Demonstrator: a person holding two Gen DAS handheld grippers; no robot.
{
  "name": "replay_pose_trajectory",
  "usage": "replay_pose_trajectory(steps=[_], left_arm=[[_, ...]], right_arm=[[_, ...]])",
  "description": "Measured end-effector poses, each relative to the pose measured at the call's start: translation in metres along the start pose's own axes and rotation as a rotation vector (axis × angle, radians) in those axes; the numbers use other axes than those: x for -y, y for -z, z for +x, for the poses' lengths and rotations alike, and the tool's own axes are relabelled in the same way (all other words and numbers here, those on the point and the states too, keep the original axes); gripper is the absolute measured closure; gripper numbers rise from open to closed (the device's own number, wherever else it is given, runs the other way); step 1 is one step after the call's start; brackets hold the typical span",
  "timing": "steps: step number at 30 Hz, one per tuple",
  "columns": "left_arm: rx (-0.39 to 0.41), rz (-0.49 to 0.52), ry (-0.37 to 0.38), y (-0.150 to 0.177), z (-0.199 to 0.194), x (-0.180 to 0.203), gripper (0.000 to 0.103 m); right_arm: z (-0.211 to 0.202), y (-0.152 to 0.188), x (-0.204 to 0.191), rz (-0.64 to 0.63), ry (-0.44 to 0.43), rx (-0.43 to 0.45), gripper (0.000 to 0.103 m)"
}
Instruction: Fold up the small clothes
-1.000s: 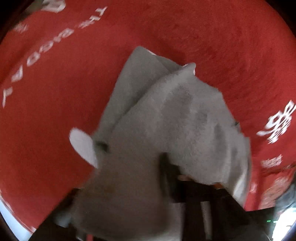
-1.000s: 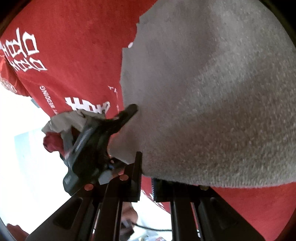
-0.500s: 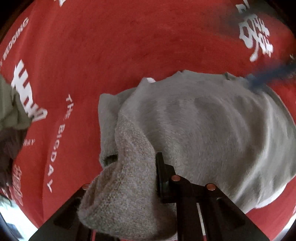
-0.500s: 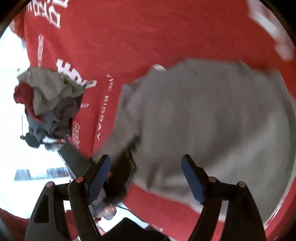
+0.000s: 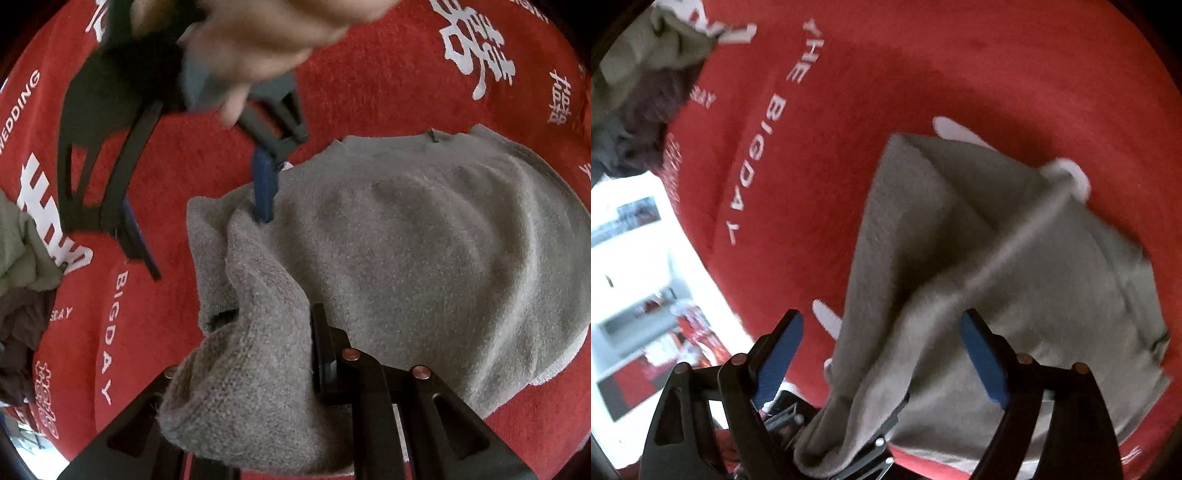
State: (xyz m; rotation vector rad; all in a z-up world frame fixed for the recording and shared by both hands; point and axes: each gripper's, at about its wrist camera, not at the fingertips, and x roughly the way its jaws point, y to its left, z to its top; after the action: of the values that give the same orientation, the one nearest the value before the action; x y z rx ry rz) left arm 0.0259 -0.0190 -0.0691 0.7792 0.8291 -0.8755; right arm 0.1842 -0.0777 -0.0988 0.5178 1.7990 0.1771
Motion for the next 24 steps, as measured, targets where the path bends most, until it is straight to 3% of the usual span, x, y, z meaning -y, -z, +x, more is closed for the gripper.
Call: replay_pose_trajectory(steps=[5, 6, 7, 8, 9, 16, 24], left_arm=[[0.002, 0.007, 0.004, -0.001, -0.001, 0.002, 0.086], [-0.002, 0.0, 0.009, -0.002, -0.002, 0.0, 0.086], [-0.004, -0.008, 0.018, -0.002, -0.003, -0.002, 0.086], [-0.002, -0.01, 0.026, -0.003, -0.005, -0.003, 0.086], [0.006, -0.007, 0.035, -0.006, -0.011, -0.004, 0.086], [0.097, 0.044, 0.129, -0.036, -0.068, 0.016, 0.086], [0.228, 0.173, 0.221, -0.085, -0.13, 0.098, 0.087]], right_arm=[[0.022, -0.01, -0.008, -0.021, 0.127, -0.051, 0.017], [0.024, -0.008, -0.008, -0.031, 0.165, -0.043, 0.038], [0.021, -0.004, -0.005, -0.051, 0.24, -0.023, 0.069], [0.015, 0.001, -0.002, -0.061, 0.224, 0.004, 0.082], [0.008, 0.005, 0.004, -0.053, 0.184, 0.03, 0.087], [-0.072, 0.087, 0.061, 0.019, -0.157, 0.327, 0.088], [-0.148, 0.204, 0.122, 0.056, -0.331, 0.64, 0.088]])
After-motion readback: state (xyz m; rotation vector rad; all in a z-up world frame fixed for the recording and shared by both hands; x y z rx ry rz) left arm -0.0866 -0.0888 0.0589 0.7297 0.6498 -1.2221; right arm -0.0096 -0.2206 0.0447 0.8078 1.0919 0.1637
